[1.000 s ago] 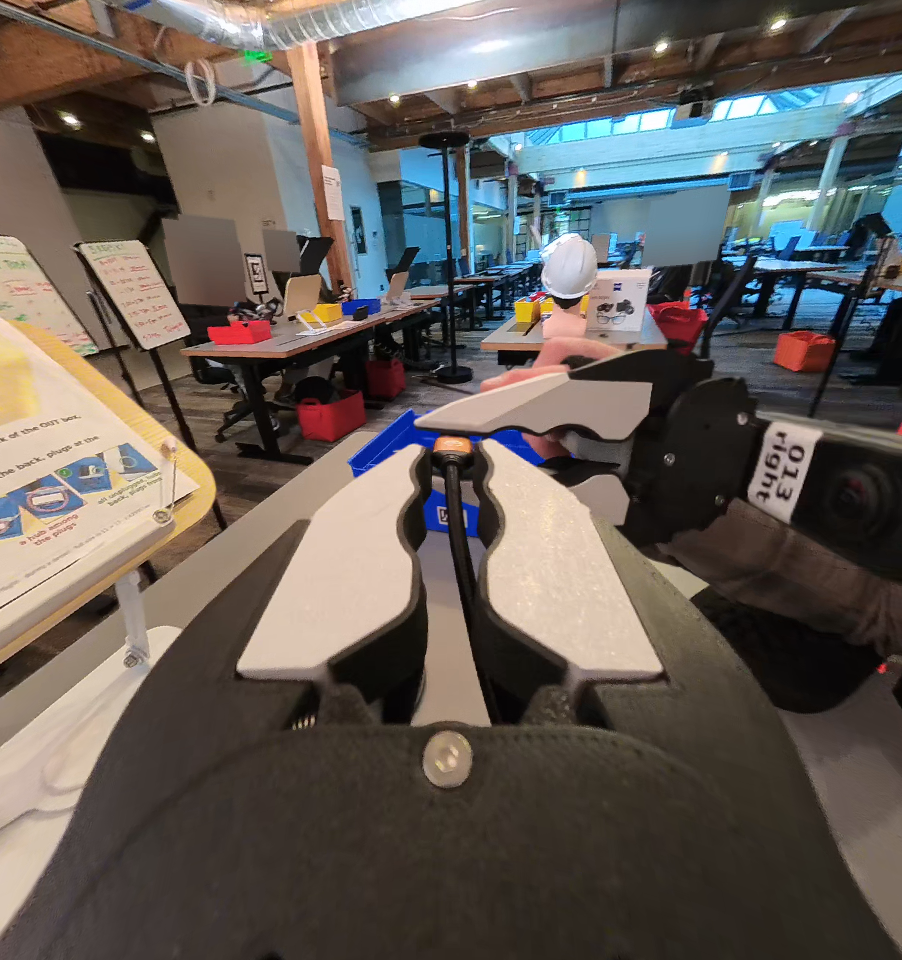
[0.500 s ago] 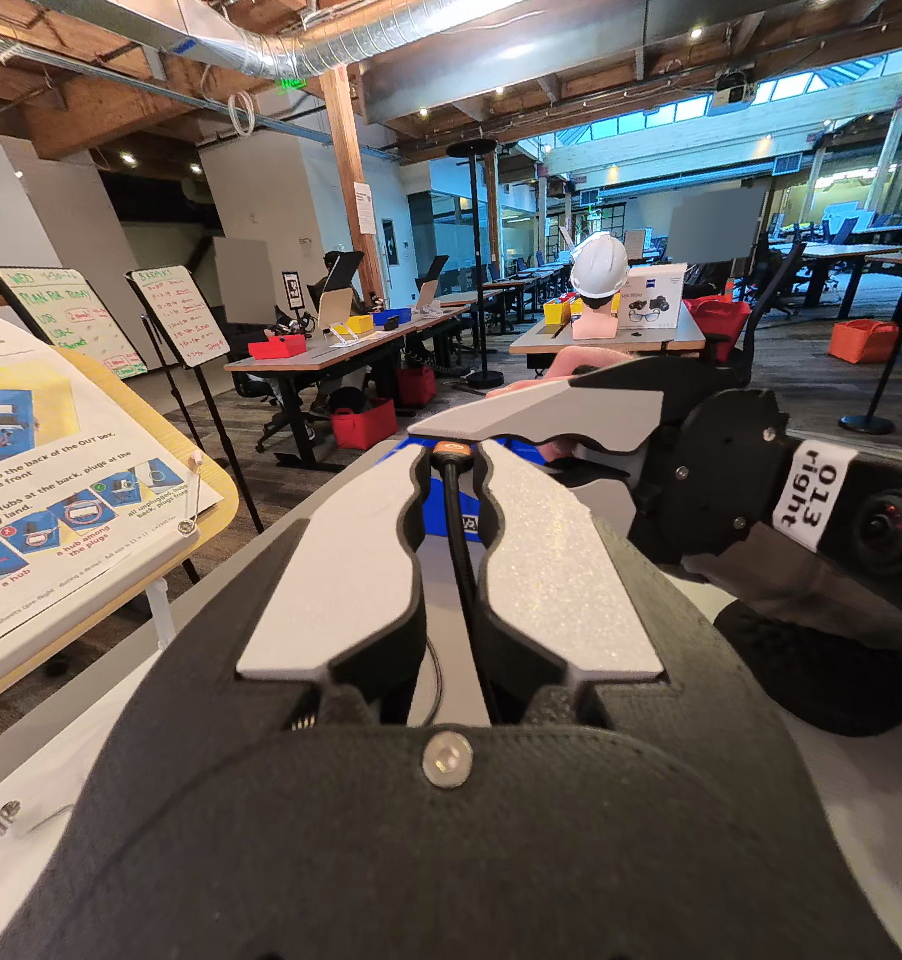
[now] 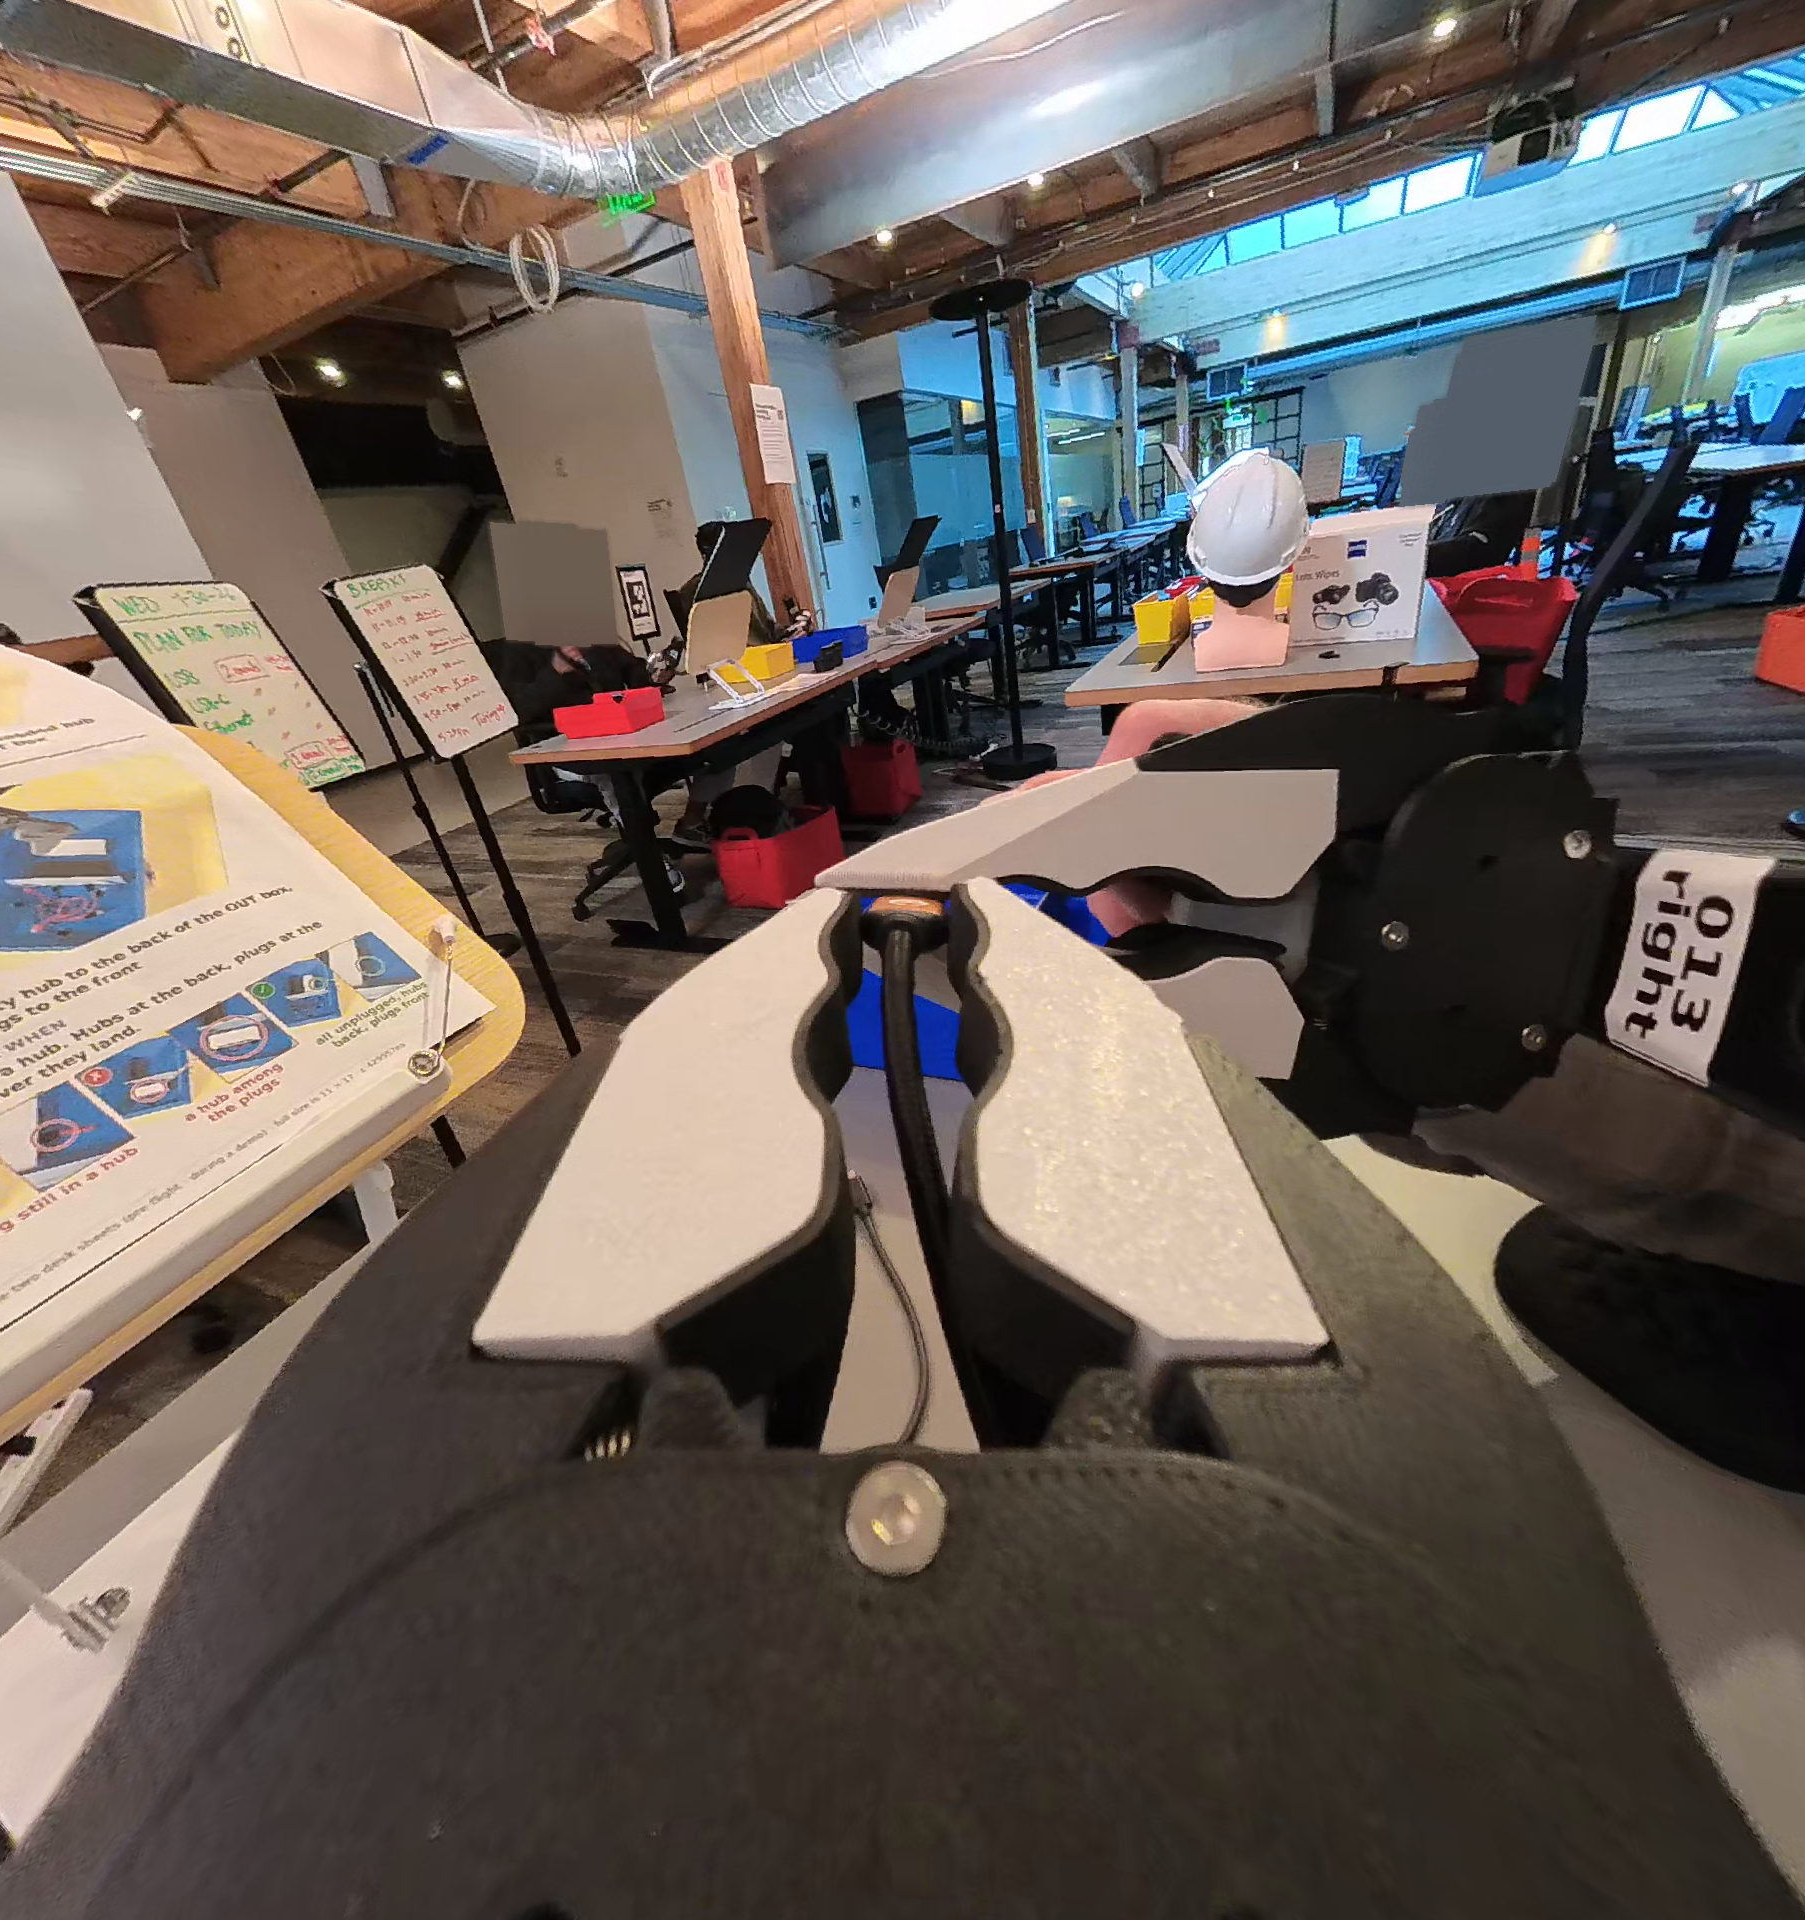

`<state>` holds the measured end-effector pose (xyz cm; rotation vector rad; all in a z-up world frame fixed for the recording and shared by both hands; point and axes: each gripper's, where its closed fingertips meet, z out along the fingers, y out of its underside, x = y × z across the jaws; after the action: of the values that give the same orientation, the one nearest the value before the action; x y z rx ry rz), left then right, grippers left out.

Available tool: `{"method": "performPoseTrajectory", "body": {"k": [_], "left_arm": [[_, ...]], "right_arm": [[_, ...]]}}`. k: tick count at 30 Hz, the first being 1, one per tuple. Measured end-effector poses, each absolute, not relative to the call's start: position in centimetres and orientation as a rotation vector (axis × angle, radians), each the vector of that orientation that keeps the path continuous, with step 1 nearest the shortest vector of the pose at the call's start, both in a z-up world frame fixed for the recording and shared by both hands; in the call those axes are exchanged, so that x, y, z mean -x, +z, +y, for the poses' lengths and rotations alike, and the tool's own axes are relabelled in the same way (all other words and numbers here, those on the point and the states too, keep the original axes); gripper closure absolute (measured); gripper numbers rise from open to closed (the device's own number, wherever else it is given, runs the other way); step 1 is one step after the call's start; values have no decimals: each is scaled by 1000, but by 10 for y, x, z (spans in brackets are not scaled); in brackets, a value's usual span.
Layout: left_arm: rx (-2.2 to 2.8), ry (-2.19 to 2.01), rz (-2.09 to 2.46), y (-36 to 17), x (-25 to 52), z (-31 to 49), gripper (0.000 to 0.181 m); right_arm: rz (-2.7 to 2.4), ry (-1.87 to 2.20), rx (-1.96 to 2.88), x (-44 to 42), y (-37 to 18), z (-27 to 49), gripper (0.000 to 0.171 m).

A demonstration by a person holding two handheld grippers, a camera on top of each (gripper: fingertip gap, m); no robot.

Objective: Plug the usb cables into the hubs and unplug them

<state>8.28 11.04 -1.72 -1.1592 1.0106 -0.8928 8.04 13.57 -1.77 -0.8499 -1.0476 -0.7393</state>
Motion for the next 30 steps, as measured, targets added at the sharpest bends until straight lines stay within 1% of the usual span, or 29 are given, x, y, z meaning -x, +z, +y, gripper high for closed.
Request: {"method": "performPoseTrajectory", "body": {"k": [16, 19, 25, 28, 30], "left_arm": [[1124, -823, 1001, -20, -83, 116, 166], [1136, -815, 987, -20, -80, 123, 166], [1141, -761, 925, -11, -61, 144, 166], [1137, -734, 893, -5, -50, 154, 166], [1133, -723, 879, -2, -44, 159, 166]], "right_arm": [[-1071, -737, 867, -81, -20, 140, 168], [-1061, -676, 907, -84, -20, 142, 158], [-1007, -462, 1034, -104, -18, 152, 155], [-1025, -292, 1196, -114, -37, 166, 153], [-1080, -157, 1336, -115, -64, 174, 149]]}}
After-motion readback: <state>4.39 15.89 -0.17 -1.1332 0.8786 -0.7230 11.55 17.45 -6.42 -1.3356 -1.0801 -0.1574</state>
